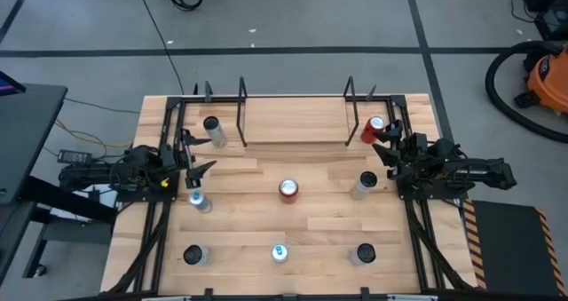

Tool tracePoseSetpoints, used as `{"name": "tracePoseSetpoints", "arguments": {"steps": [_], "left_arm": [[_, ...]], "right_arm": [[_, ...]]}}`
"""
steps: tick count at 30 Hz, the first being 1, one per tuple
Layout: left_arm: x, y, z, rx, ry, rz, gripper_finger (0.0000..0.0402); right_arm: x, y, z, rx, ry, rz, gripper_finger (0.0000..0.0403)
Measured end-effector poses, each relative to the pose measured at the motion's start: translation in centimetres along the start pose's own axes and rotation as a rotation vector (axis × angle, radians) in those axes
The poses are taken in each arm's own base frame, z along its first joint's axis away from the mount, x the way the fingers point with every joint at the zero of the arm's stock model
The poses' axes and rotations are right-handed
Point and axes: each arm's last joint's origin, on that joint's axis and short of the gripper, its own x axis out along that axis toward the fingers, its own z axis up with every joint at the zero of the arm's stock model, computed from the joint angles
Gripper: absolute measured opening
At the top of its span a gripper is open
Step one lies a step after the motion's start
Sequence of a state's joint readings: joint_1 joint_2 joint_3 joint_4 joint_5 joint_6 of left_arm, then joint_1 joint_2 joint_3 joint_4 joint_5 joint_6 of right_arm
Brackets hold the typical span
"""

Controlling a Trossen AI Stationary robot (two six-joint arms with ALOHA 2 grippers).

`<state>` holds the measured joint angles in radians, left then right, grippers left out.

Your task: Place canned beverage on shelf

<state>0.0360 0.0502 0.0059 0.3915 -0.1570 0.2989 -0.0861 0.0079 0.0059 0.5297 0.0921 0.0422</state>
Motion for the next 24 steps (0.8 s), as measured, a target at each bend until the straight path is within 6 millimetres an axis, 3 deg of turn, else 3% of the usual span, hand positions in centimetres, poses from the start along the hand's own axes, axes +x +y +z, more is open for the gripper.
{"name": "tracePoseSetpoints", "arguments": {"steps": [24], "left_arm": [[0.0,0.01,0.01,0.0,0.0,0.0,0.0316]], "right_arm": [[0.0,-0.17,0.19,0.002,-0.02,-0.06,0.0194]]}}
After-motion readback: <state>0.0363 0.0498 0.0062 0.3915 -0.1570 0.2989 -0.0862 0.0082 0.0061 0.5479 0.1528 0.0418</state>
